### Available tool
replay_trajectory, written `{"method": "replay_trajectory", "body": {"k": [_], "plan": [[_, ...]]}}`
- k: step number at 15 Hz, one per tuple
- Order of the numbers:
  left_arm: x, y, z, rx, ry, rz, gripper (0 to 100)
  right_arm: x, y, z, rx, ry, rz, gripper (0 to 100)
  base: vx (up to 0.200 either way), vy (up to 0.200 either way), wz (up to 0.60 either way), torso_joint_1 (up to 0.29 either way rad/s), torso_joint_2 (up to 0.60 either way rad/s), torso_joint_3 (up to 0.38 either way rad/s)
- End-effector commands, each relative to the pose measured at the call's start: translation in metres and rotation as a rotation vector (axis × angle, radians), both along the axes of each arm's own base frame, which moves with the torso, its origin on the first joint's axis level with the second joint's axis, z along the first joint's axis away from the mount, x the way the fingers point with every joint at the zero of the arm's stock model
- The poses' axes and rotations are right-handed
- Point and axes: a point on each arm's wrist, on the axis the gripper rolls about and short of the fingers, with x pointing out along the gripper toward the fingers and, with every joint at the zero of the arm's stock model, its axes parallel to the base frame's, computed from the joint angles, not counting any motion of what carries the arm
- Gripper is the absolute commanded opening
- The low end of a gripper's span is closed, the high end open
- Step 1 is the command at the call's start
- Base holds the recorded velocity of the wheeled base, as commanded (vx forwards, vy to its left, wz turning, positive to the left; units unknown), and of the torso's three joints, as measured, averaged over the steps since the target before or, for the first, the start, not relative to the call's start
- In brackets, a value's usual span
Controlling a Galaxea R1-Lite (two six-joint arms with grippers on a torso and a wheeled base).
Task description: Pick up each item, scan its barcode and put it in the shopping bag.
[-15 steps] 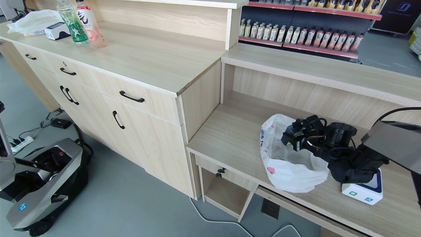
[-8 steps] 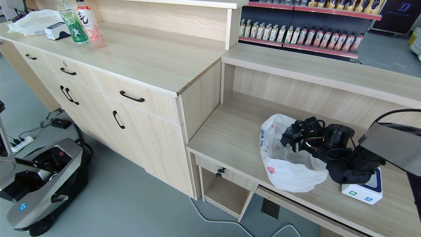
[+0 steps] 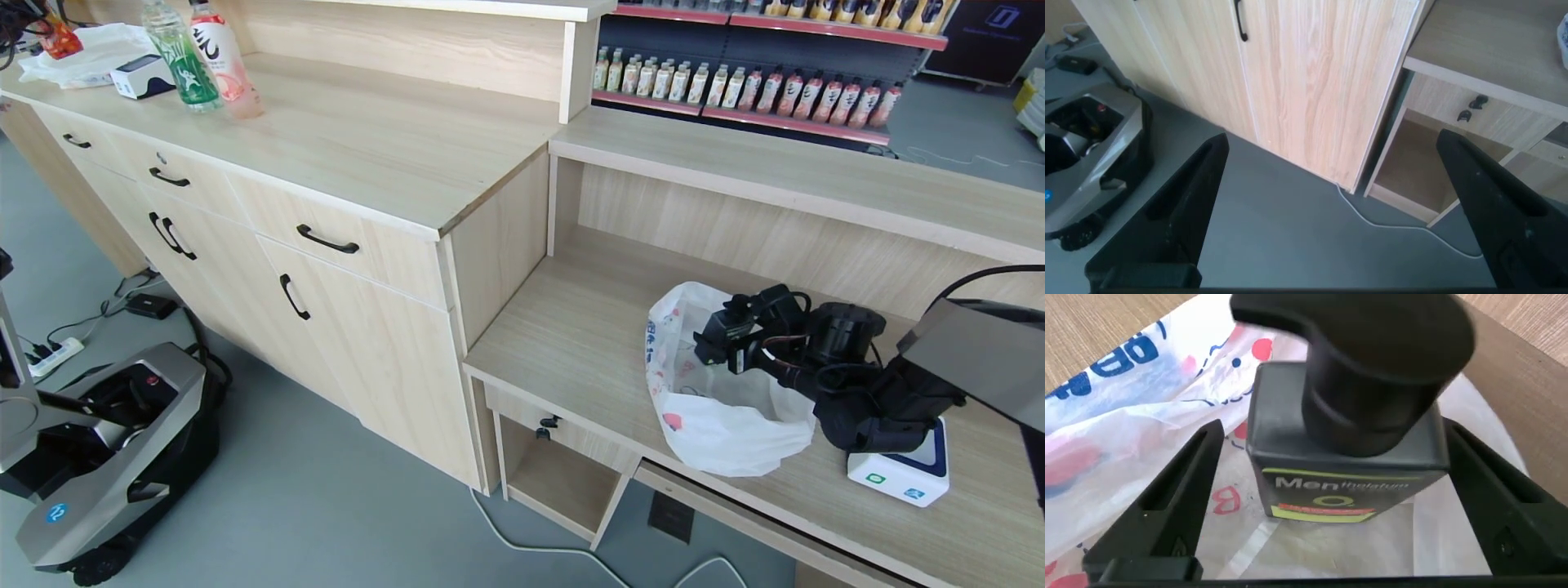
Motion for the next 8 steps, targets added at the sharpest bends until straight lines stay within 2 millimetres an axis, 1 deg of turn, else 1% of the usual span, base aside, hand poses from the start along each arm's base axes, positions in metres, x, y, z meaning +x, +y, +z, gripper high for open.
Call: {"method": "replay_trajectory", "body": {"k": [1, 3, 4, 5, 7, 8], "plan": [[0.000, 0.000, 0.000, 0.000, 0.000, 0.000, 100, -0.013, 0.009, 0.048, -0.007, -0.096, 0.025, 100, 0.000, 0.000, 0.00, 0.000, 0.00, 0.000], [0.000, 0.000, 0.000, 0.000, 0.000, 0.000, 100, -0.039, 0.013, 0.083, -0.062, -0.142, 0.034, 100, 0.000, 0.000, 0.00, 0.000, 0.00, 0.000], [0.000, 0.000, 0.000, 0.000, 0.000, 0.000, 100, -0.067, 0.013, 0.107, -0.110, -0.142, 0.036, 100, 0.000, 0.000, 0.00, 0.000, 0.00, 0.000], [0.000, 0.000, 0.000, -0.002, 0.000, 0.000, 100, -0.102, 0.013, 0.130, -0.152, -0.142, 0.038, 100, 0.000, 0.000, 0.00, 0.000, 0.00, 0.000], [0.000, 0.000, 0.000, 0.000, 0.000, 0.000, 100, -0.163, 0.005, 0.170, -0.219, -0.194, 0.012, 100, 0.000, 0.000, 0.00, 0.000, 0.00, 0.000], [0.000, 0.000, 0.000, 0.000, 0.000, 0.000, 100, -0.182, 0.000, 0.181, -0.239, -0.203, -0.008, 100, 0.000, 0.000, 0.00, 0.000, 0.00, 0.000]]}}
